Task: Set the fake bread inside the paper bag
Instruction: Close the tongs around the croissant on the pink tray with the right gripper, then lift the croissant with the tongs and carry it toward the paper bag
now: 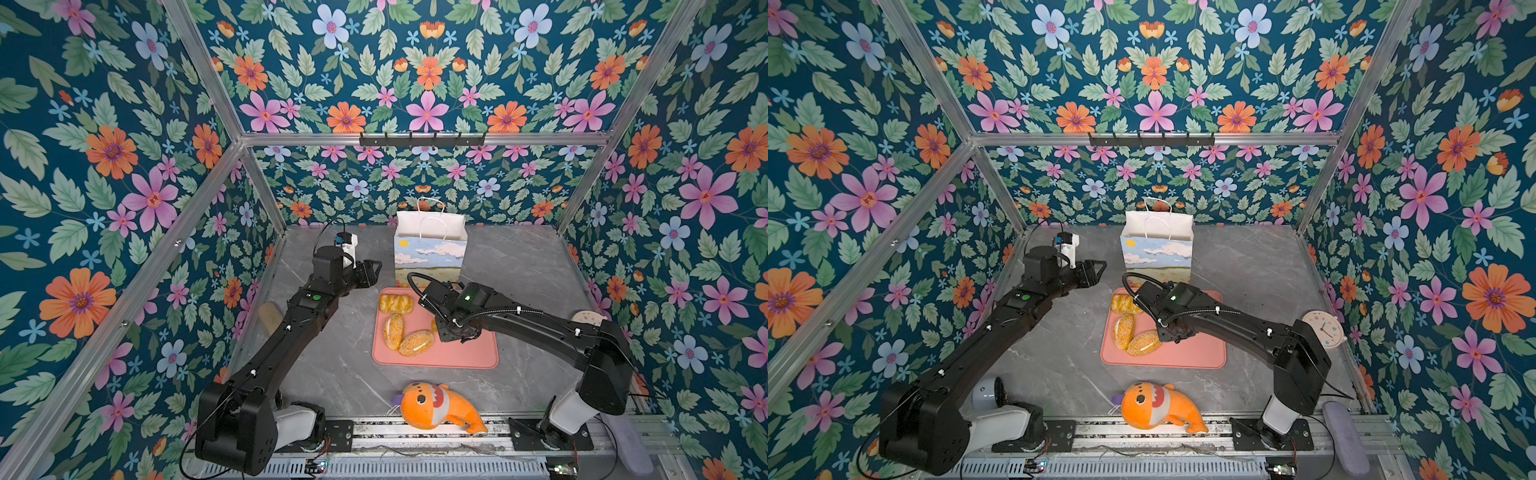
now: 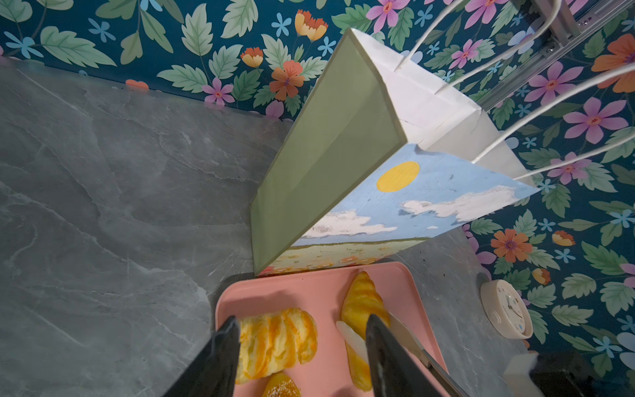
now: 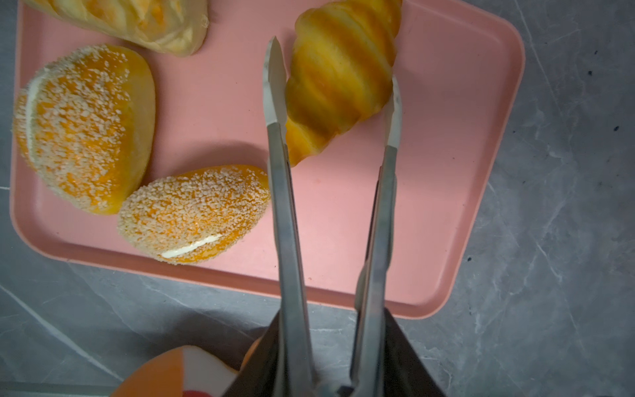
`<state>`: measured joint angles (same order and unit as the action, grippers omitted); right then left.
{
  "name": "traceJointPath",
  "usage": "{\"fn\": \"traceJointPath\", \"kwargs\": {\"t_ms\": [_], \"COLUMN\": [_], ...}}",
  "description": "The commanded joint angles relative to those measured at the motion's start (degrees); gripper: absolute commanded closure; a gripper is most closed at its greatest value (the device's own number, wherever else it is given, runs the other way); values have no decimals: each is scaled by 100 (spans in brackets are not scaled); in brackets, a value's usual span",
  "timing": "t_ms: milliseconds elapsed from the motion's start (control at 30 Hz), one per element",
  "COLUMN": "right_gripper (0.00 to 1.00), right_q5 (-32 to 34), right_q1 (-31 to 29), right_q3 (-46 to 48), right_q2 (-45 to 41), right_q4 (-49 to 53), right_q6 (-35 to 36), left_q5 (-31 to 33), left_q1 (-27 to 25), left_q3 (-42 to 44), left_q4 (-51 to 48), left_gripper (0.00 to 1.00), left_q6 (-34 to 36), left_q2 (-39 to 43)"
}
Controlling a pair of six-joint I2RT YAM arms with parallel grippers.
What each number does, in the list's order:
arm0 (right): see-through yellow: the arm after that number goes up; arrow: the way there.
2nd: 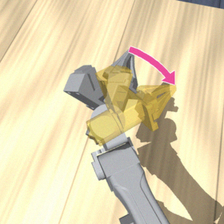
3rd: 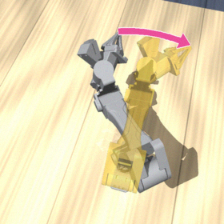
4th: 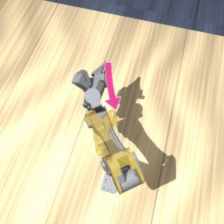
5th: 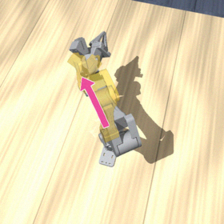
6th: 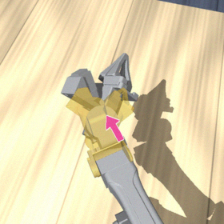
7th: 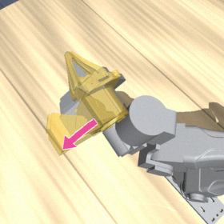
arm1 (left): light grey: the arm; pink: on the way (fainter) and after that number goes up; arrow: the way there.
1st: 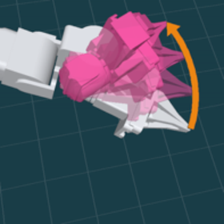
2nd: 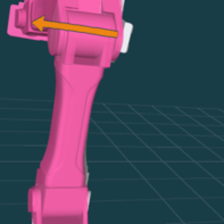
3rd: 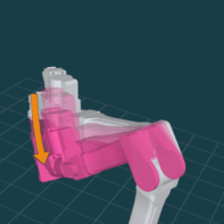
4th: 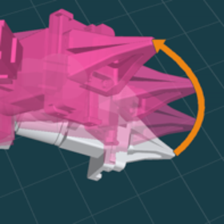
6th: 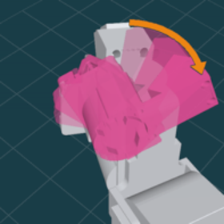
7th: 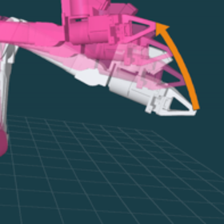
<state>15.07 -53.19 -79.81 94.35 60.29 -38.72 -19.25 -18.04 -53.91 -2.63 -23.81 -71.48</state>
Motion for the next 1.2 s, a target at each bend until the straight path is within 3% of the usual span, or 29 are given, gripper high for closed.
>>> {"fn": "traceJointPath", "kwargs": {"t_ms": [0, 567, 767, 1167], "right_gripper": [65, 67, 67, 67], "right_q5": [12, 77, -42, -60], "right_q1": [-12, 2, 241, 1002], "right_q3": [-39, 503, 879, 1135], "right_q2": [-5, -873, -1596, -2501], "right_q4": [35, 298, 543, 952], "right_q6": [55, 332, 466, 1484], "left_q5": [-18, -35, -44, -90], "left_q1": [7, 7, 4, 4], "left_q3": [0, 3, -14, -32], "left_q4": [97, 61, 83, 123], "left_gripper": [40, 40, 40, 40], "left_q6": [17, 8, -7, -61], "left_q2": [20, 64, 55, 38]}}
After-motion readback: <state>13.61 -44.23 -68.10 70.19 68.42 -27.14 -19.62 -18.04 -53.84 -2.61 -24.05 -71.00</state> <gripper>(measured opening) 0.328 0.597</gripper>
